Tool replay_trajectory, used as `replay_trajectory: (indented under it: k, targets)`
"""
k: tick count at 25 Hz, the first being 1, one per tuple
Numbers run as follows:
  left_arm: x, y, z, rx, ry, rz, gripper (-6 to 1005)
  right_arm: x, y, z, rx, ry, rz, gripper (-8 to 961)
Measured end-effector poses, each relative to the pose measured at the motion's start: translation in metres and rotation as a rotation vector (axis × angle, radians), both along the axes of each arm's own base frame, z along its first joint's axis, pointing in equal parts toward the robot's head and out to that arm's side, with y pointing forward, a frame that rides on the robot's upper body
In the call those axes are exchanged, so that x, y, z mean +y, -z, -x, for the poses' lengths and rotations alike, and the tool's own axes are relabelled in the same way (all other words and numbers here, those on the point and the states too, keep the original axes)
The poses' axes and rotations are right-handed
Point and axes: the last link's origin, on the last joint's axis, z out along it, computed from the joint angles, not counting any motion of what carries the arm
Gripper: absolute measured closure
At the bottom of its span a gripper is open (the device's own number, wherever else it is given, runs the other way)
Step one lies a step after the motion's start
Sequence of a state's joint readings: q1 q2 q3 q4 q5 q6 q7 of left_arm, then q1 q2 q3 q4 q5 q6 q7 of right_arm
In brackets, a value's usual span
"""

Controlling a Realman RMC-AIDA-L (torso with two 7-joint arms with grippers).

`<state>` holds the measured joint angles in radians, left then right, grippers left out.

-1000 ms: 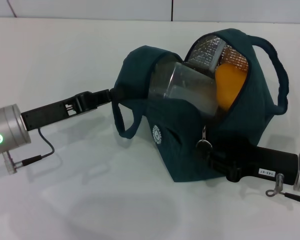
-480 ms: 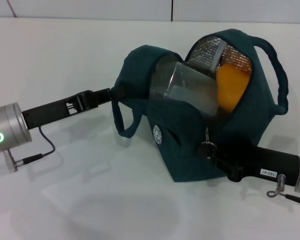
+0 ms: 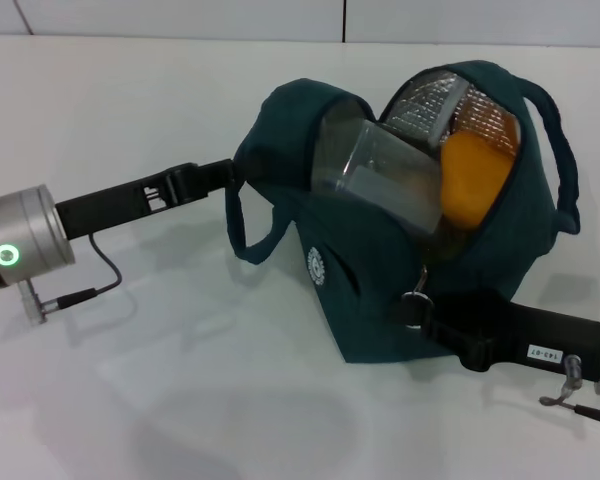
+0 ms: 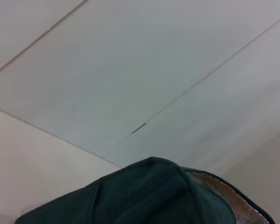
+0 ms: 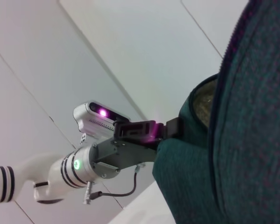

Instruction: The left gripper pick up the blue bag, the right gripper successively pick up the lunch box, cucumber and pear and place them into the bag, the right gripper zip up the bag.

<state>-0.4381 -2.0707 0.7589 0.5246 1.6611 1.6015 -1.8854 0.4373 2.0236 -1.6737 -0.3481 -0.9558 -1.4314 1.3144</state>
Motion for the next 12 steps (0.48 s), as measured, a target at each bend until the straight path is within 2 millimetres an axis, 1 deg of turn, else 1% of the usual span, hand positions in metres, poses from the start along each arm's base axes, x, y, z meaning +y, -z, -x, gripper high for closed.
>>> replay_trajectory:
  k: [5,12]
  targets:
    - [0.002,0.000,-0.007,-0.007,0.038,0.001,936,-0.004,-0.003,0.000,0.034,0.006,0.002,945]
    - [-0.002,-0.003,-0.020,-0.043,0.152,-0.036,861,-0.006,-0.011,0.008,0.108,-0.017,-0.002,944]
